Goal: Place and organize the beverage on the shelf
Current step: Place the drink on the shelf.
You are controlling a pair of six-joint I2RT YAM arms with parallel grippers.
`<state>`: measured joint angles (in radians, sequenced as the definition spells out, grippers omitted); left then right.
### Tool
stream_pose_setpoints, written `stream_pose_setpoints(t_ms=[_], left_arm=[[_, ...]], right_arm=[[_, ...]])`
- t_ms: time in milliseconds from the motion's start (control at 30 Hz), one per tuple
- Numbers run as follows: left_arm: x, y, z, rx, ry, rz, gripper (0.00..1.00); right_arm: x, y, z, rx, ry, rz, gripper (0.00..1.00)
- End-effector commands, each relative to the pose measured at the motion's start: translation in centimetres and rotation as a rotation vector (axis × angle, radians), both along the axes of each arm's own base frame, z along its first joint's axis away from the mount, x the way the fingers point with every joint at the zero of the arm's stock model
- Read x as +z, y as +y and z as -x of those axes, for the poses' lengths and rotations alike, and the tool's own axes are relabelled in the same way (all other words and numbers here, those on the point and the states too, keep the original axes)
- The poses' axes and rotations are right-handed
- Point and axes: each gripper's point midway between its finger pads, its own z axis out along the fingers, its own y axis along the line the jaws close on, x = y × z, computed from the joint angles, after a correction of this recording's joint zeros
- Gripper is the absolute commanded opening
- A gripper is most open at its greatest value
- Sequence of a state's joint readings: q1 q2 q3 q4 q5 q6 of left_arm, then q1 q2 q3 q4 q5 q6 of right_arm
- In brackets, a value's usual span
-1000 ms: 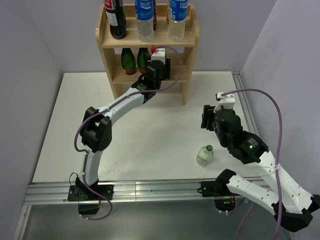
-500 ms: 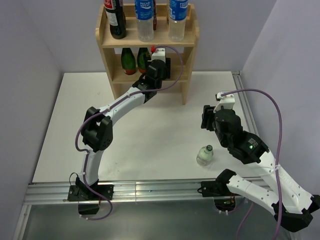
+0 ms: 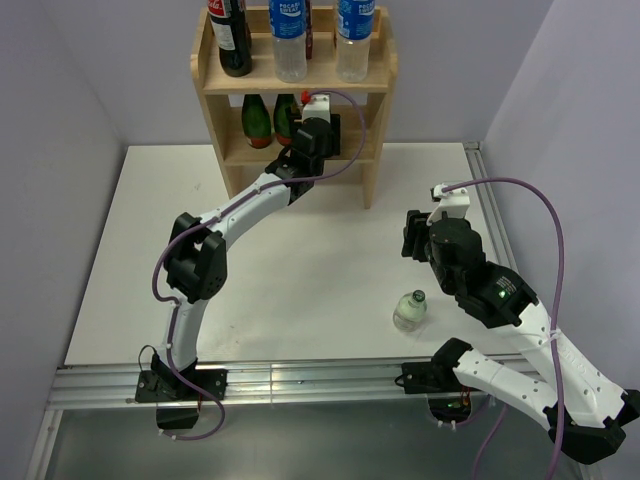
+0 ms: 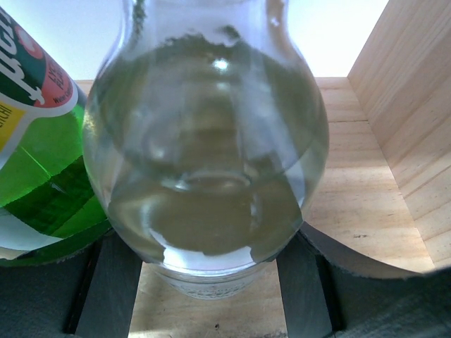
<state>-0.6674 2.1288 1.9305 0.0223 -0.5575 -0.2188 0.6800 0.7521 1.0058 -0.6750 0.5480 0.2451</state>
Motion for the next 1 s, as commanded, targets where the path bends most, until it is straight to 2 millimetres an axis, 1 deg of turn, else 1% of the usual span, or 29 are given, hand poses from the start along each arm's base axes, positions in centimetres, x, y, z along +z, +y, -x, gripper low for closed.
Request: stream_pose_setpoints(t_ms=[0,67,100,267,300,333,400,433,533,967], left_arm=[[2.2,8.8,-4.0,0.213,-0.043,0.022,0.0],[2.6,8.7,-3.8,0.199,-0.051,0.028,0.0],[2.2,8.7,-3.7,0.198,-0.046,0.028,0.0],[2.1,8.6,-3.6,0.189,-0.045,0.035,0.0],[1.7,8.5,-3.6,0.182,-0.039,0.037,0.02],[1.8,8.4,-3.5,0.179,-0.039,0.039,0.09],[1.7,8.1,-3.4,0.167,-0.034,0.044,0.2],[1.4,8.0,-3.5,0.158,-0.03,0.045,0.34],[1.1,7.8,-3.5,0.147,-0.017,0.048,0.48],[0.2,7.2,-3.0,0.111,0.007,0.037,0.74]], right_arm=[[0.9,0.1,-0.4,-0.004,-0.034,-0.021,0.64],[0.9,0.1,-0.4,-0.002,-0.035,-0.022,0.64],[0.9,0.2,-0.4,-0.001,-0.036,-0.024,0.64],[0.8,0.2,-0.4,0.004,-0.032,-0.021,0.64],[0.8,0.3,-0.4,0.005,-0.033,-0.025,0.64],[0.8,0.3,-0.4,0.007,-0.034,-0.027,0.64],[0.9,0.2,-0.3,0.008,-0.039,-0.029,0.64],[0.9,0.2,-0.3,0.007,-0.039,-0.03,0.64],[0.9,0.2,-0.3,0.008,-0.036,-0.027,0.64],[0.7,0.3,-0.2,0.013,-0.035,-0.03,0.64]])
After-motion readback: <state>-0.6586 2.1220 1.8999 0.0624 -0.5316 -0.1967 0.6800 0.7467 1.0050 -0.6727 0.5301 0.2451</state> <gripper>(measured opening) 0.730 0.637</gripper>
